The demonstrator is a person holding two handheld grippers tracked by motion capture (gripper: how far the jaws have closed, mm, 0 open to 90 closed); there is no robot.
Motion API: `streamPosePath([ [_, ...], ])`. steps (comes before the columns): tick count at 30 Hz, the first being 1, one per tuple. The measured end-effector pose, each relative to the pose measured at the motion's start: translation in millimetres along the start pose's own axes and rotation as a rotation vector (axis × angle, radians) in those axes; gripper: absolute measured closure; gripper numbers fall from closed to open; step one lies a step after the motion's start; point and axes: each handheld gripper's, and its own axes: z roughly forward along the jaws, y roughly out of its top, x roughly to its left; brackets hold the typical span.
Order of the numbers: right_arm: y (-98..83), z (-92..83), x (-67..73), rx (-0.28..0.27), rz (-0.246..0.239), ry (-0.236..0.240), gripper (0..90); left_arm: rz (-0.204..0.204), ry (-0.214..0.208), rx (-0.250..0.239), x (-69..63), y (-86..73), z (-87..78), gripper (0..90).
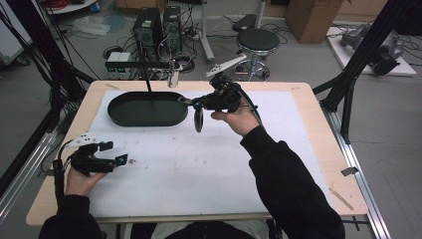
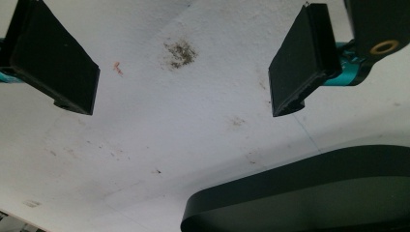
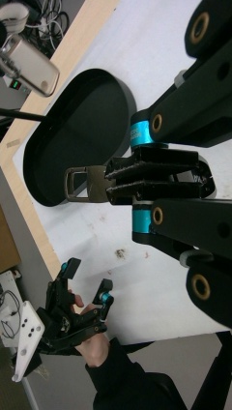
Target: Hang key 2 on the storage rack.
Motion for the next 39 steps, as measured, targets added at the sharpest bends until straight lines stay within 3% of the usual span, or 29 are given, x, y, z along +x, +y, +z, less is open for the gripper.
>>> streamPosePath([
  [8, 15.9, 15.1, -3.3, 0.013, -0.002, 0.014, 86.4, 0.0, 0.0, -0.004, 0.0, 0.3, -0.2, 11.3],
  [39, 62.4, 67.0, -31.2, 0.018, 0.04, -0.029, 86.3, 0.004, -0.008, -0.015, -0.6, 1.2, -1.0, 11.3],
])
